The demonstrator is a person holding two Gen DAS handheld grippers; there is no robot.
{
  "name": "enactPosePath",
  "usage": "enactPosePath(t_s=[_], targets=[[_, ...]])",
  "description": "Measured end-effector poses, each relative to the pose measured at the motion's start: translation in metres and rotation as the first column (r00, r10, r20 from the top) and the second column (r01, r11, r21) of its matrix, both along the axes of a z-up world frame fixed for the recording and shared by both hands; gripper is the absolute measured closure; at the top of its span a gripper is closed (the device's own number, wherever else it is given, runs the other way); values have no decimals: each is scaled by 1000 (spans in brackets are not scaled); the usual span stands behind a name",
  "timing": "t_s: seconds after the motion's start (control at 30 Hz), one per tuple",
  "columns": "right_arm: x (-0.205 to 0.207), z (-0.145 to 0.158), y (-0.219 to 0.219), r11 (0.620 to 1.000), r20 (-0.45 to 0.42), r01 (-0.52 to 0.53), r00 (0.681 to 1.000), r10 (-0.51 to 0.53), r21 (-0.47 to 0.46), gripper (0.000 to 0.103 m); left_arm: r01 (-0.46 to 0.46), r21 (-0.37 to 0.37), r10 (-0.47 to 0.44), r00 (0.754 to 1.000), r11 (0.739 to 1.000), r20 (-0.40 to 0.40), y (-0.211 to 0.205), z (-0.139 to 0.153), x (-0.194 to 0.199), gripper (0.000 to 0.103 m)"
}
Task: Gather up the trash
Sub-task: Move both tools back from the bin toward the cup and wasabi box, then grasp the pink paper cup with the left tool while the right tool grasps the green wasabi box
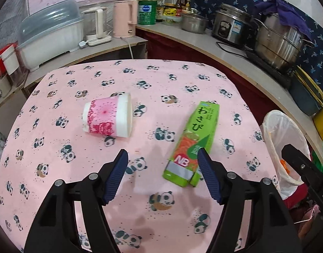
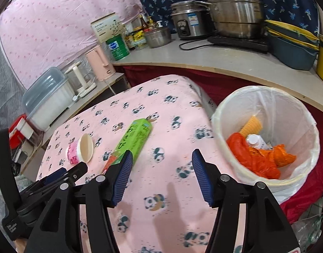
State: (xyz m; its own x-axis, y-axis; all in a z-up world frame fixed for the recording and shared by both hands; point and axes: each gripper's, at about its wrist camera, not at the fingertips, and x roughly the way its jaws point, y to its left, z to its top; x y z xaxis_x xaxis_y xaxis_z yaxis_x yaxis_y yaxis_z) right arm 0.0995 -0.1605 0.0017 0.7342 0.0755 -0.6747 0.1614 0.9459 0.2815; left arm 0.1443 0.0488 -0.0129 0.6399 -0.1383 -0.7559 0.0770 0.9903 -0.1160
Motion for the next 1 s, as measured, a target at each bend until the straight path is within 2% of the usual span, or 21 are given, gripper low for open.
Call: enactPosePath(t_s=[0.1, 0.37, 0.67, 1.0], targets=[[8, -4, 21, 1000, -10, -29, 1000, 29, -7, 40, -40, -2, 40, 999, 999, -1, 21, -2, 5, 29], [29, -27, 64, 996, -66, -93, 993, 93, 0, 39, -101, -14, 101, 995, 995, -9, 62, -9, 22, 17], [55, -53, 87, 993, -121, -120, 986, 119, 1, 39, -122, -12, 121, 992, 992, -25, 79, -19, 48, 16], [82, -75, 85, 995, -160, -98, 982, 99, 15, 39, -113, 6, 114, 992, 994, -61, 69, -41, 85, 16]])
